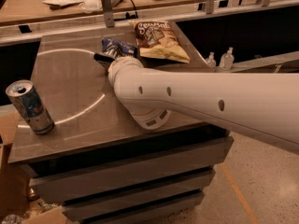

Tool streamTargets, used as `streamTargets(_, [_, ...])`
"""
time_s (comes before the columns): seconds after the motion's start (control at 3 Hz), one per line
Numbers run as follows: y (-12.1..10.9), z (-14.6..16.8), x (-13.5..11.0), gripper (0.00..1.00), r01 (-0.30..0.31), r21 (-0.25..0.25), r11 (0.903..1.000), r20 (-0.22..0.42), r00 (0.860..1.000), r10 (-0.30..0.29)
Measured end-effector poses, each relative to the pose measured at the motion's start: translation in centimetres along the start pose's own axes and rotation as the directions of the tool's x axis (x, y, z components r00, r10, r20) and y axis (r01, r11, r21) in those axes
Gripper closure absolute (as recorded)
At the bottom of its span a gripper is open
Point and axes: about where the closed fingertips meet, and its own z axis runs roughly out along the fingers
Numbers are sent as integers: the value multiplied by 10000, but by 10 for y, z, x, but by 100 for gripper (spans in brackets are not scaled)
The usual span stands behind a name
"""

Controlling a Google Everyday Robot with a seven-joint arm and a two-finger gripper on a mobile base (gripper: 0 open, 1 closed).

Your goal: Move blue chip bag near brown chip bag

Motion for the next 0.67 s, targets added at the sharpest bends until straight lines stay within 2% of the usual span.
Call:
streamTargets(0.33, [-13, -12, 6, 100, -82, 321, 9995, -114, 9999, 85])
streamTargets(0.67, [-17, -15, 6, 85, -16, 233, 9997, -31, 10000, 17])
